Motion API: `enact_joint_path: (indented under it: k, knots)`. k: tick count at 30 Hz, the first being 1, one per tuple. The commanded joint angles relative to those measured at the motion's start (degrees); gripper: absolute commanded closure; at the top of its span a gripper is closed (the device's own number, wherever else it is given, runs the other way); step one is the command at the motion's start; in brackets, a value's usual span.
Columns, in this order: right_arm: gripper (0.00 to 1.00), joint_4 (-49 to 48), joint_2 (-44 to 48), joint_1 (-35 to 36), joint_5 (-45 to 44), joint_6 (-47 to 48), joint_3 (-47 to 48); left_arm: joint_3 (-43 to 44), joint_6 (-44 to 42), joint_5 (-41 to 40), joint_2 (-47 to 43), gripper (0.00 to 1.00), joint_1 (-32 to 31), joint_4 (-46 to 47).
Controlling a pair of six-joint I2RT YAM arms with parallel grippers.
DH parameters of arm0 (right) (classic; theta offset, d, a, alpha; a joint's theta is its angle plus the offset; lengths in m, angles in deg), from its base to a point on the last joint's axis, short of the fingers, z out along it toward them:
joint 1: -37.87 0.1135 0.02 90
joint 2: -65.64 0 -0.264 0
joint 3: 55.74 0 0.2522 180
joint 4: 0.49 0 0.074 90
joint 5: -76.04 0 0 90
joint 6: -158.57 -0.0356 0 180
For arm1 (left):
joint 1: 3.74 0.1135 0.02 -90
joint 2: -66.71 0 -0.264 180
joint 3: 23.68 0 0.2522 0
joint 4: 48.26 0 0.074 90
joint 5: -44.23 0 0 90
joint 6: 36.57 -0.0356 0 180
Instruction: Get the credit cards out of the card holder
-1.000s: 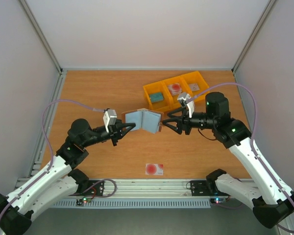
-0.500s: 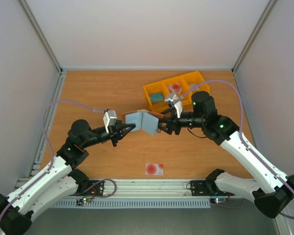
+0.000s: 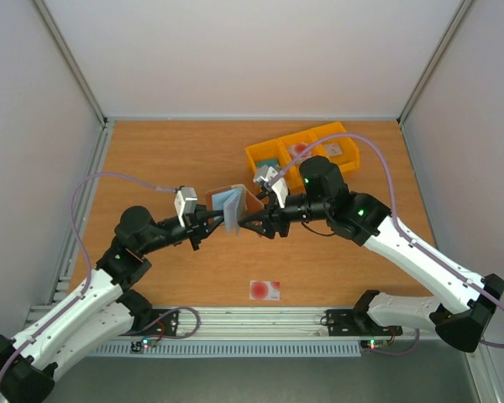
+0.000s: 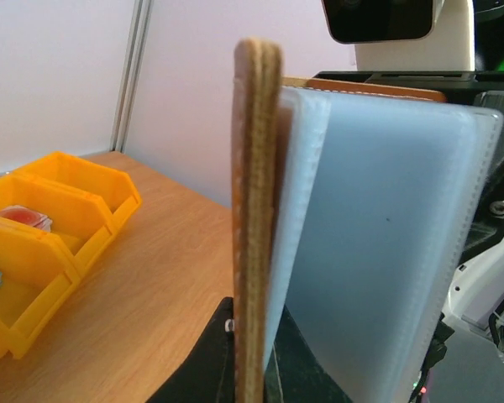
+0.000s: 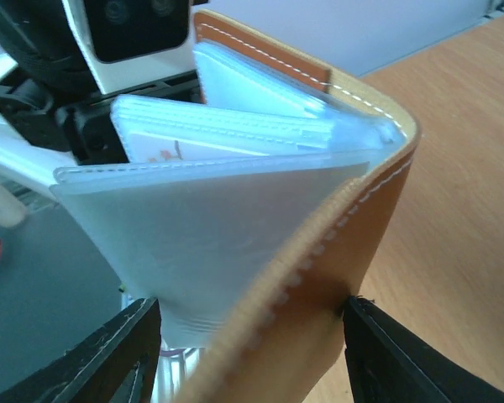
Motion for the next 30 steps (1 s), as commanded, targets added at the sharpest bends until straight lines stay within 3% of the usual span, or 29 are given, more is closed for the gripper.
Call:
enact_joint_path:
  k: [1,8,20,21,22,23,30]
  knots:
    - [0.39,1.3,1.3,1.4,-8.0,0.7,0.9,-0.4,0.4,-0.2,-0.5,1.00,-0.2,4.3]
    - [0.34,-0.6,-1.1,3.5,-12.6,-2.2,2.3,-0.4,0.6,-0.6,-0.4,1.00,-0.1,4.4]
    - [0.27,1.3,3.1,3.6,-19.8,-7.2,1.8,-0.6,-1.0,-5.4,-0.6,1.00,-0.1,2.4]
    - [0.19,1.1,3.4,3.6,-20.1,-7.9,1.7,-0.7,-1.1,-6.0,-0.6,1.00,-0.1,2.3]
    - [0.04,0.7,3.6,3.6,-20.0,-8.9,1.6,-0.8,-1.1,-6.7,-0.6,1.00,-0.1,2.2]
    - [0.02,0.1,3.9,3.8,-20.0,-9.7,1.3,-0.9,-1.1,-7.3,-0.6,1.00,-0.1,2.1]
    - [0.02,-3.1,3.4,7.2,-26.9,-11.6,-0.5,-0.9,-1.3,-7.1,-0.6,1.00,-0.1,2.0]
